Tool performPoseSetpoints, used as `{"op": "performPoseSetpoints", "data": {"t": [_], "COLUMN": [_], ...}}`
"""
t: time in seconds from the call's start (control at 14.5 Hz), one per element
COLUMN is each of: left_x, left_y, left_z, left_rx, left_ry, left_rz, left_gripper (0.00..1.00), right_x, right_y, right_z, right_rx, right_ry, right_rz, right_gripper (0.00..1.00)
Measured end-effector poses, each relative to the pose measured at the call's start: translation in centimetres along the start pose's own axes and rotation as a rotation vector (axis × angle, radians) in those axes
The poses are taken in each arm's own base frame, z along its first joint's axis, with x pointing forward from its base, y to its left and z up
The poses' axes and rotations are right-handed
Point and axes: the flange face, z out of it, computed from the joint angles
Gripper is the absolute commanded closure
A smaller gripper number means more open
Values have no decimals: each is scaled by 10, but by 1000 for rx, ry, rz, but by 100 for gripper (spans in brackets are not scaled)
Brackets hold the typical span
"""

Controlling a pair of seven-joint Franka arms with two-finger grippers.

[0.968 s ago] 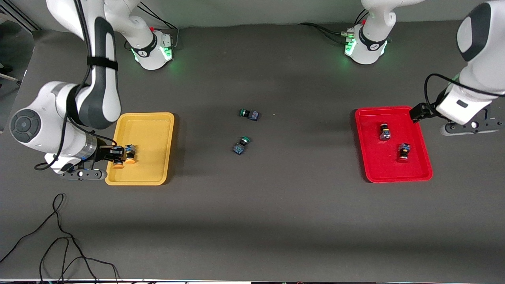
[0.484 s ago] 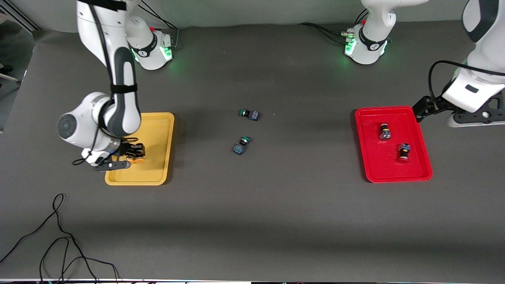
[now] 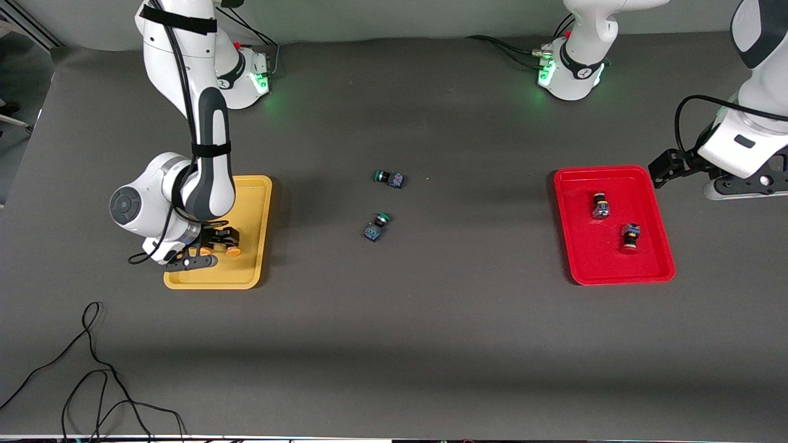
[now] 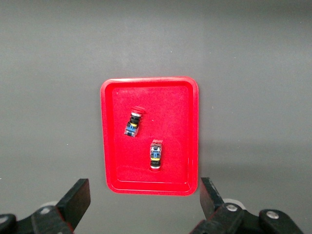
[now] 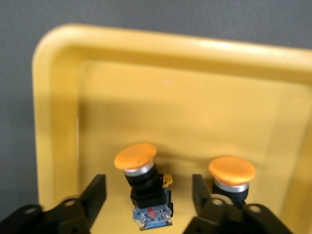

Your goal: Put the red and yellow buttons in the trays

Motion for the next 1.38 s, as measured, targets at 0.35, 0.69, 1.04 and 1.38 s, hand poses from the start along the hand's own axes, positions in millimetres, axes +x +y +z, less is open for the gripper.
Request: {"op": "performPoseSetpoints", "data": {"t": [0.35, 0.69, 1.04, 1.38], "left_x": [-1, 0, 0, 0], "left_y": [4, 4, 6, 7], "left_z": [7, 7, 3, 1], "left_rx": [4, 4, 4, 4], "left_ry": [-40, -46, -45, -42], "left_rz": [8, 8, 11, 13], "left_gripper": [0, 0, 0, 0], "right_x": [37, 57, 54, 51], "right_y": [-10, -35, -28, -24], "right_z": [-78, -188, -245, -256], "right_rx": [5, -23, -46, -84], "right_ry": [-53, -104, -106, -147], "right_rz": [67, 110, 121, 181], "right_gripper": [0, 0, 0, 0]}}
